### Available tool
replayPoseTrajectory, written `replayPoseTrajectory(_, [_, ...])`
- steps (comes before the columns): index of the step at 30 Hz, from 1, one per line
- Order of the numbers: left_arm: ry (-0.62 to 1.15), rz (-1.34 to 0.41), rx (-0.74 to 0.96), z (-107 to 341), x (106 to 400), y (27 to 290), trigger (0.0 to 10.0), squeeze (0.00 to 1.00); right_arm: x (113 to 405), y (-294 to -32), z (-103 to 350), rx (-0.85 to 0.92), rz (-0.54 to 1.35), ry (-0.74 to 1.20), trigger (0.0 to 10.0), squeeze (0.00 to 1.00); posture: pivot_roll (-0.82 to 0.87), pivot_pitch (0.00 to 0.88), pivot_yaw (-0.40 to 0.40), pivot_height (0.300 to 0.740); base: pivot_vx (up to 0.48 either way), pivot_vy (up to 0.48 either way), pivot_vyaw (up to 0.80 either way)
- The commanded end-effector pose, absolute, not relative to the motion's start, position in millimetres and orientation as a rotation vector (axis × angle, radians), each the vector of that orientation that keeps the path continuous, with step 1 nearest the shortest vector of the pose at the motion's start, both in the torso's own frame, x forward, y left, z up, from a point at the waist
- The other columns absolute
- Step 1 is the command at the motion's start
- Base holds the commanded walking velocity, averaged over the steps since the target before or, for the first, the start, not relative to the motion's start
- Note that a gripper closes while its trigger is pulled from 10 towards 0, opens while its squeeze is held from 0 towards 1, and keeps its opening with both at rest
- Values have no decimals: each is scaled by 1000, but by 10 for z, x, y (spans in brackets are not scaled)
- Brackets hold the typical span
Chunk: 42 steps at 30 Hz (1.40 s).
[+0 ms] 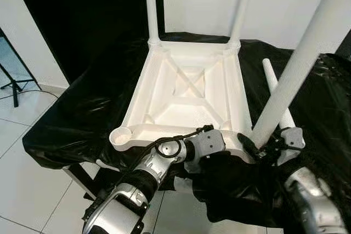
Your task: Building children table
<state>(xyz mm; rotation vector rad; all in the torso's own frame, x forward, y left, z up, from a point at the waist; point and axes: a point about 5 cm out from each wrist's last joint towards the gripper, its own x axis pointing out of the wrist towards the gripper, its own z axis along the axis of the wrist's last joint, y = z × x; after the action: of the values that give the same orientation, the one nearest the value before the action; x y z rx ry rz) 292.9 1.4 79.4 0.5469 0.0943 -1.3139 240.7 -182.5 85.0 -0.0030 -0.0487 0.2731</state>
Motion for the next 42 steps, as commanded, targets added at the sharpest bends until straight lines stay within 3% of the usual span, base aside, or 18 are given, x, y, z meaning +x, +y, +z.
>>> replayPoseTrajectory(1, [301, -1284, 568, 401, 2794, 130, 10000, 0, 2400, -1576, 734, 14, 303, -12, 0, 0, 210, 0, -8, 740, 0, 0, 0])
replayPoseTrajectory(7, [302, -1296, 569, 392, 2776, 114, 10000, 0, 2487, -1630, 790, 7, 197, -44, 0, 0, 199, 0, -2, 740, 0, 0, 0])
replayPoseTrajectory(8, [302, -1298, 569, 389, 2773, 113, 10000, 0, 2496, -1630, 796, 6, 196, -44, 4039, 0, 199, 0, -2, 740, 0, 0, 0])
replayPoseTrajectory(10, [303, -1298, 569, 384, 2767, 110, 10000, 0, 2499, -1626, 793, 0, 214, -33, 4039, 0, 197, 0, -2, 740, 0, 0, 0])
replayPoseTrajectory(11, [304, -1299, 568, 383, 2766, 105, 10000, 0, 2501, -1630, 802, -19, 232, -34, 10000, 0, 196, 0, -3, 740, 0, 0, 0])
replayPoseTrajectory(12, [304, -1299, 568, 383, 2766, 105, 10000, 0, 2501, -1630, 802, -19, 232, -34, 10000, 0, 196, 0, -3, 740, 0, 0, 0])
replayPoseTrajectory(13, [304, -1300, 568, 383, 2764, 101, 10000, 0, 2500, -1630, 809, -34, 239, -35, 10000, 1000, 196, 0, -3, 740, 0, 0, 0])
replayPoseTrajectory(17, [302, -1301, 566, 389, 2767, 86, 10000, 0, 2454, -1643, 854, -88, 376, -38, 10000, 1000, 187, 0, -2, 740, 0, 0, 0])
replayPoseTrajectory(18, [300, -1303, 567, 390, 2766, 76, 10000, 0, 2449, -1719, 879, -120, 426, -25, 10000, 773, 180, 0, 0, 740, 0, 0, 0])
replayPoseTrajectory(19, [300, -1303, 567, 390, 2766, 76, 10000, 0, 2449, -1719, 879, -120, 426, -25, 10000, 773, 180, 0, 0, 740, 0, 0, 0])
replayPoseTrajectory(20, [300, -1304, 566, 390, 2766, 72, 10000, 0, 2447, -1757, 905, -138, 448, -28, 10000, 0, 179, 0, 1, 740, 0, 0, 0])
replayPoseTrajectory(26, [299, -1311, 567, 390, 2762, 62, 10000, 0, 2423, -1858, 1003, -200, 556, -23, 10000, 0, 167, 0, 7, 740, 0, 0, 0])
replayPoseTrajectory(31, [298, -1327, 576, 393, 2759, 47, 10000, 0, 2383, -2065, 1021, -310, 743, 88, 10000, 0, 157, 0, 18, 740, 0, 0, 0])
replayPoseTrajectory(32, [298, -1328, 578, 394, 2760, 46, 10000, 0, 2389, -2097, 1026, -324, 760, 100, 3569, 0, 160, 0, 17, 740, 0, 0, 0])
replayPoseTrajectory(33, [297, -1324, 578, 400, 2769, 50, 10000, 0, 2390, -2117, 1035, -330, 777, 105, 0, 0, 165, 0, 14, 740, 0, 0, 0])
replayPoseTrajectory(42, [299, -1310, 577, 395, 2781, 91, 10000, 0, 2330, -2044, 923, -294, 832, 165, 0, 0, 183, 0, 3, 740, 0, 0, 0])
